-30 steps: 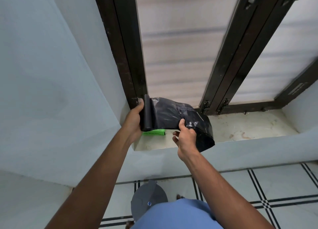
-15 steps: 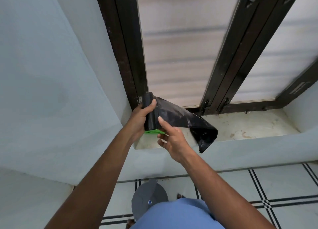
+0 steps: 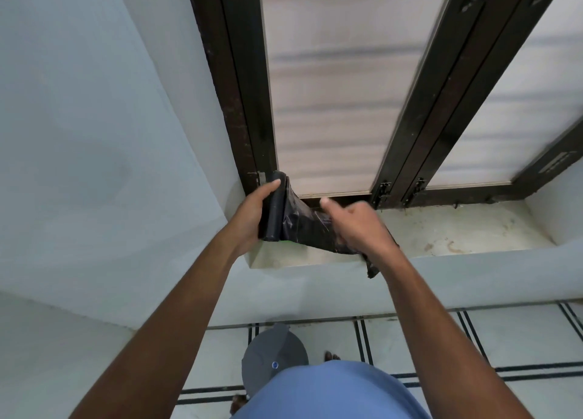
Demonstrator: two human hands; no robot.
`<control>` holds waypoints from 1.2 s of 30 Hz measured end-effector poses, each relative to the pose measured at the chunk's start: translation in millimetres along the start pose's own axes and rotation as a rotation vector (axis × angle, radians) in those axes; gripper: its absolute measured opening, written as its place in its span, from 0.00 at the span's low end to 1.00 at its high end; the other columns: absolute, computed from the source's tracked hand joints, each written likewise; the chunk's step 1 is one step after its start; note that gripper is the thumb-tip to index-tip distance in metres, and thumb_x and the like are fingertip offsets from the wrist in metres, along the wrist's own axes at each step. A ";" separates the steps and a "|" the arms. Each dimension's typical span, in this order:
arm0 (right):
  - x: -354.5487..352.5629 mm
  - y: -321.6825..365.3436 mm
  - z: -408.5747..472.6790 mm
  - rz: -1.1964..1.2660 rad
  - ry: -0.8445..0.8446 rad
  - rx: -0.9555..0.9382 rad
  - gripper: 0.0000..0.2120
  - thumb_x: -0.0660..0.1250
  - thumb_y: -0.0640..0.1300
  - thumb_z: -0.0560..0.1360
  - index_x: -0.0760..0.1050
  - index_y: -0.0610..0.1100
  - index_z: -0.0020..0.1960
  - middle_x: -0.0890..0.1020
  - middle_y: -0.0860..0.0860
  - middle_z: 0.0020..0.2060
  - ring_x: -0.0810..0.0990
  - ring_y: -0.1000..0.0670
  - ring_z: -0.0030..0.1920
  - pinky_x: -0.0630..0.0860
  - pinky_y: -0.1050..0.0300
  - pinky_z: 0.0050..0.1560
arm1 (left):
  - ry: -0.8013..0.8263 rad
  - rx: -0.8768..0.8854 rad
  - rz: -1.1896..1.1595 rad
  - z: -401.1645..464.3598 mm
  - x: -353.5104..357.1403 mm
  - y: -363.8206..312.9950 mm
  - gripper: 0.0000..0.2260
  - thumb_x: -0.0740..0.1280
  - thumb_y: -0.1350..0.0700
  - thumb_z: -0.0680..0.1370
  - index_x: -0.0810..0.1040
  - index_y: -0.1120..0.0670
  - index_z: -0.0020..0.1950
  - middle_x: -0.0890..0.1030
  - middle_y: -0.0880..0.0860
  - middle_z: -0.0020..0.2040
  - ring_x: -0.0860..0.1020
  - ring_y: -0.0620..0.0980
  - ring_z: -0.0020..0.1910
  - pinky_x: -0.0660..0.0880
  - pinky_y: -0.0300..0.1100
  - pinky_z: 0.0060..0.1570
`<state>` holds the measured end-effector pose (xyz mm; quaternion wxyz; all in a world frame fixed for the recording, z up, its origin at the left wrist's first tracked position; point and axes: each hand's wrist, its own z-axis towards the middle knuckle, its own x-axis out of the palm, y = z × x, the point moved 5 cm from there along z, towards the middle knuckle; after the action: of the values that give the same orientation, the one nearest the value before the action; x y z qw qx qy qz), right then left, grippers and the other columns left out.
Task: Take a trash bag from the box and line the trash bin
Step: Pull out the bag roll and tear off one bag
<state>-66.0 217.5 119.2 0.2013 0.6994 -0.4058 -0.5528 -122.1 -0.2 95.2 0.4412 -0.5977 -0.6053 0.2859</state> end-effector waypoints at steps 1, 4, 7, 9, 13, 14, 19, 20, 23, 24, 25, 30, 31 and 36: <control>-2.8 8.0 7.8 0.046 -0.065 -0.066 0.33 0.62 0.69 0.85 0.84 0.44 0.36 0.86 0.54 0.29 0.84 0.50 0.33 0.83 0.49 0.54 | 0.012 0.004 0.000 -1.3 0.6 -1.2 0.18 0.66 0.40 0.86 0.82 0.50 0.67 0.87 0.58 0.60 0.86 0.57 0.58 0.83 0.52 0.57; 13.9 30.0 32.6 0.250 0.059 -0.229 0.25 0.60 0.66 0.88 0.84 0.49 0.67 0.87 0.55 0.62 0.84 0.53 0.63 0.78 0.43 0.74 | 0.065 0.017 0.026 -8.7 5.7 -6.6 0.16 0.59 0.45 0.89 0.81 0.52 0.65 0.85 0.55 0.53 0.85 0.54 0.53 0.81 0.49 0.53; 34.5 36.8 52.4 0.351 0.274 -0.210 0.37 0.46 0.70 0.89 0.76 0.47 0.80 0.78 0.53 0.76 0.74 0.52 0.76 0.64 0.47 0.80 | 0.122 0.026 0.042 -11.2 7.2 -8.4 0.17 0.60 0.46 0.88 0.81 0.54 0.68 0.86 0.56 0.56 0.85 0.55 0.57 0.82 0.52 0.58; 37.2 35.2 62.4 0.363 0.294 -0.205 0.40 0.47 0.71 0.88 0.82 0.44 0.75 0.83 0.50 0.72 0.78 0.52 0.73 0.68 0.46 0.80 | 0.111 0.043 0.034 -11.5 4.1 -10.8 0.17 0.64 0.48 0.87 0.82 0.55 0.70 0.86 0.56 0.60 0.85 0.56 0.62 0.83 0.52 0.60; 26.3 25.0 80.7 0.379 0.211 -0.310 0.22 0.66 0.59 0.87 0.86 0.49 0.42 0.87 0.56 0.39 0.83 0.58 0.42 0.76 0.52 0.53 | 0.018 0.097 0.134 -6.4 -8.5 -7.7 0.18 0.75 0.48 0.82 0.82 0.56 0.68 0.87 0.57 0.65 0.86 0.56 0.65 0.85 0.54 0.62; 23.8 23.2 83.4 0.378 0.200 -0.317 0.17 0.71 0.56 0.84 0.85 0.50 0.40 0.86 0.58 0.37 0.83 0.57 0.41 0.76 0.53 0.52 | 0.002 0.094 0.161 -6.5 -8.4 -6.0 0.21 0.77 0.47 0.80 0.82 0.56 0.68 0.87 0.57 0.65 0.87 0.56 0.64 0.84 0.56 0.64; 15.2 25.0 89.4 0.172 0.174 -0.424 0.05 0.76 0.44 0.81 0.85 0.45 0.47 0.87 0.55 0.40 0.83 0.57 0.42 0.80 0.57 0.51 | -0.009 0.076 0.183 -9.2 2.2 -0.1 0.14 0.74 0.51 0.82 0.82 0.53 0.65 0.89 0.53 0.59 0.88 0.53 0.60 0.85 0.49 0.57; 13.0 25.1 88.8 0.154 0.175 -0.434 0.05 0.76 0.45 0.82 0.86 0.44 0.49 0.88 0.53 0.42 0.83 0.58 0.42 0.80 0.59 0.50 | -0.007 0.070 0.174 -10.0 5.4 -0.2 0.12 0.73 0.51 0.82 0.83 0.53 0.63 0.89 0.52 0.57 0.88 0.53 0.59 0.85 0.48 0.57; 10.1 25.3 84.2 0.127 0.200 -0.441 0.05 0.75 0.47 0.83 0.87 0.46 0.50 0.89 0.52 0.43 0.83 0.58 0.40 0.81 0.60 0.45 | -0.046 0.069 0.203 -10.3 9.8 -0.9 0.10 0.71 0.51 0.82 0.83 0.53 0.60 0.88 0.54 0.55 0.86 0.56 0.57 0.83 0.51 0.57; 10.3 25.3 83.8 0.119 0.201 -0.439 0.06 0.75 0.47 0.83 0.87 0.47 0.50 0.88 0.53 0.43 0.81 0.59 0.38 0.79 0.61 0.42 | -0.069 0.072 0.204 -10.3 10.5 -1.5 0.10 0.71 0.51 0.82 0.84 0.54 0.60 0.88 0.55 0.54 0.86 0.56 0.55 0.84 0.50 0.52; 9.9 25.5 83.5 0.106 0.196 -0.443 0.06 0.74 0.47 0.84 0.87 0.47 0.50 0.88 0.54 0.42 0.80 0.60 0.36 0.78 0.63 0.40 | -0.091 0.073 0.196 -9.5 10.2 -1.1 0.11 0.71 0.51 0.82 0.84 0.55 0.60 0.88 0.55 0.53 0.86 0.55 0.54 0.83 0.48 0.49; 8.1 29.6 80.5 0.076 0.179 -0.451 0.06 0.73 0.45 0.84 0.85 0.47 0.48 0.85 0.56 0.40 0.78 0.59 0.36 0.75 0.64 0.41 | -0.164 0.107 0.177 -5.9 11.1 2.0 0.10 0.73 0.47 0.82 0.86 0.53 0.56 0.89 0.55 0.52 0.87 0.53 0.51 0.81 0.46 0.47; 8.3 29.7 80.7 0.075 0.178 -0.452 0.06 0.73 0.44 0.83 0.85 0.47 0.48 0.85 0.54 0.40 0.79 0.58 0.38 0.77 0.61 0.43 | -0.186 0.120 0.174 -4.5 10.6 2.7 0.11 0.73 0.47 0.82 0.87 0.53 0.56 0.89 0.54 0.52 0.87 0.53 0.52 0.81 0.46 0.48; 7.9 29.0 80.7 0.097 0.141 -0.436 0.07 0.72 0.49 0.84 0.87 0.48 0.49 0.89 0.45 0.45 0.84 0.53 0.43 0.82 0.50 0.52 | -0.226 0.144 0.174 -0.4 12.2 2.6 0.11 0.72 0.46 0.82 0.86 0.53 0.53 0.87 0.48 0.44 0.85 0.50 0.48 0.79 0.46 0.48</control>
<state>-151.1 207.6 110.8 0.4018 0.6561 -0.2947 -0.5668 -119.3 11.9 95.5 0.3857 -0.5788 -0.5748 0.4312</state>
